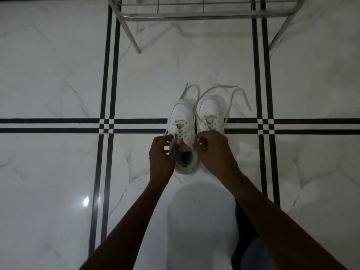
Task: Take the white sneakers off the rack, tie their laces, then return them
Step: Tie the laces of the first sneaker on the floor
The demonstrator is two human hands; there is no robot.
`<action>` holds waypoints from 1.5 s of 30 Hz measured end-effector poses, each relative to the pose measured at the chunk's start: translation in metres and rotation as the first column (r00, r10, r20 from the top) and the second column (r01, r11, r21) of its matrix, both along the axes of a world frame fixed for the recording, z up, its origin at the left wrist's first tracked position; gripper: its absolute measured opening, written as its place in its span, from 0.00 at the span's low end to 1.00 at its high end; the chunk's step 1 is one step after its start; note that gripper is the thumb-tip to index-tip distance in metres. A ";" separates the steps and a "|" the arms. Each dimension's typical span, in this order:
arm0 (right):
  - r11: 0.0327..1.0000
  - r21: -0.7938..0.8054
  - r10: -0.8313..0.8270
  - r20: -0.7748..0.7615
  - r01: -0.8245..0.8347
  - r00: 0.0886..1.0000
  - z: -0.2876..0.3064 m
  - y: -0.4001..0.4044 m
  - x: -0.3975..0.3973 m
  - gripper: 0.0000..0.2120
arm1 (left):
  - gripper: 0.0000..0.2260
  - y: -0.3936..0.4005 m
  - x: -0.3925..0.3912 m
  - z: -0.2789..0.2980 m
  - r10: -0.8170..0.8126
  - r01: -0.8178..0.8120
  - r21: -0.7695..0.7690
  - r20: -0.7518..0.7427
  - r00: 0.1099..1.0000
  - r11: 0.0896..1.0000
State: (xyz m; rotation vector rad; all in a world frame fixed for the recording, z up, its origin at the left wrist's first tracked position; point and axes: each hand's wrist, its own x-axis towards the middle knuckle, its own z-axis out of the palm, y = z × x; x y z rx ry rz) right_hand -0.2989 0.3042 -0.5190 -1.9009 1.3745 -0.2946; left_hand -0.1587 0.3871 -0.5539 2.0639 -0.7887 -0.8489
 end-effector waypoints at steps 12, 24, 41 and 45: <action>0.999 -0.038 0.028 -0.067 -0.031 0.997 -0.038 -0.014 0.039 0.04 | 0.01 -0.002 0.032 -0.030 -0.237 0.261 -0.247 0.123 0.964 0.933; 0.986 -0.104 -0.130 -0.011 0.128 0.991 -0.032 0.012 0.048 0.06 | 0.02 0.001 0.039 -0.033 -0.174 0.249 -0.160 0.378 0.909 0.955; 0.925 0.365 -0.289 0.504 0.102 0.814 0.008 -0.003 0.062 0.09 | 0.14 0.010 0.054 0.016 -0.067 -0.082 -0.305 -0.450 0.891 0.949; 0.961 0.267 -0.198 0.475 0.074 0.857 0.018 -0.006 0.062 0.07 | 0.13 -0.001 0.064 0.045 -0.147 -0.003 -0.414 -0.331 0.932 0.910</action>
